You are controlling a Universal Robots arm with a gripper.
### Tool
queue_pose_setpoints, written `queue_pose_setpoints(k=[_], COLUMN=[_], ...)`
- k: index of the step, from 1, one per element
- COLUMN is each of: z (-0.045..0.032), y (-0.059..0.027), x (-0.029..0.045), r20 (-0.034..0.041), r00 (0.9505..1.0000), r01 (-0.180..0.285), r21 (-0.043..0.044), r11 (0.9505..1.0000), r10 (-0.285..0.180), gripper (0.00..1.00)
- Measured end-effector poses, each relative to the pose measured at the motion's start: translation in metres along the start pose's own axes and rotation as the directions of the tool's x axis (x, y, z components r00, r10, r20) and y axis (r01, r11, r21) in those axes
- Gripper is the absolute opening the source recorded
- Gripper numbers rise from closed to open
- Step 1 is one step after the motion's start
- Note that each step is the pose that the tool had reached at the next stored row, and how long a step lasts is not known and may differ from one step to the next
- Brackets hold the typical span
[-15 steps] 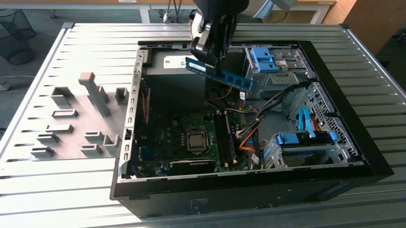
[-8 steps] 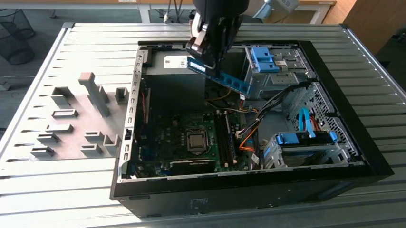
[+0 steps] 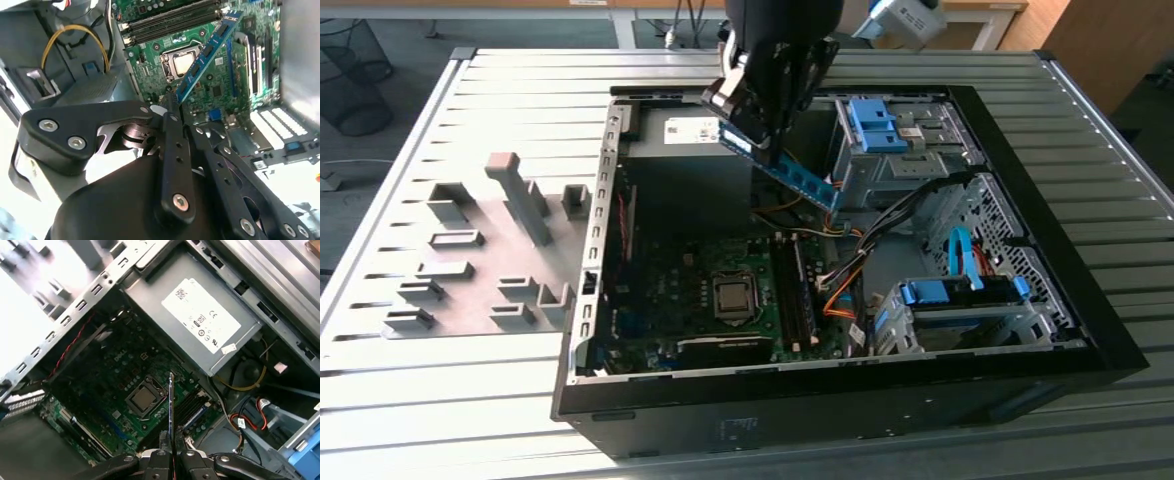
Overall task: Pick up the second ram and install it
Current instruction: 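Insert the second ram into the second slot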
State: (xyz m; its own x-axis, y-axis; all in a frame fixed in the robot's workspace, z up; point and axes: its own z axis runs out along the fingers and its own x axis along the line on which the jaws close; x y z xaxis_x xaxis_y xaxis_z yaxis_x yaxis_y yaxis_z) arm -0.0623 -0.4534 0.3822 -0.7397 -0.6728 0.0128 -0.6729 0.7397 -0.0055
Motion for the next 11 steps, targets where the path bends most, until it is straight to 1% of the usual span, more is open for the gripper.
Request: queue_pose_setpoints(k=[1,2,4,6,8,11], z=[0.0003,0.0026,0.0037,0.0049,0.0060,0.0075], y=[0.0000,0.0000,0.0000,0.0000,0.0000,0.0000], x=[0.0000,0.0000,-0.0001,-0.0001,-0.0001,-0.0001], r20=[-0.0001,-0.0004,-0.0008,-0.0010,-0.0013,-0.0019], r00=[0.9999,0.9968,0.9933,0.9882,0.9821,0.9711], r01=[-0.011,-0.080,-0.116,-0.153,-0.188,-0.239], r21=[-0.0001,-0.0010,-0.0014,-0.0018,-0.0023,-0.0026], r11=[0.9999,0.9968,0.9933,0.9882,0.9821,0.9711], r10=[0.011,0.080,0.116,0.153,0.188,0.239], gripper=[0.14,0.14,0.14,0.14,0.14,0.14])
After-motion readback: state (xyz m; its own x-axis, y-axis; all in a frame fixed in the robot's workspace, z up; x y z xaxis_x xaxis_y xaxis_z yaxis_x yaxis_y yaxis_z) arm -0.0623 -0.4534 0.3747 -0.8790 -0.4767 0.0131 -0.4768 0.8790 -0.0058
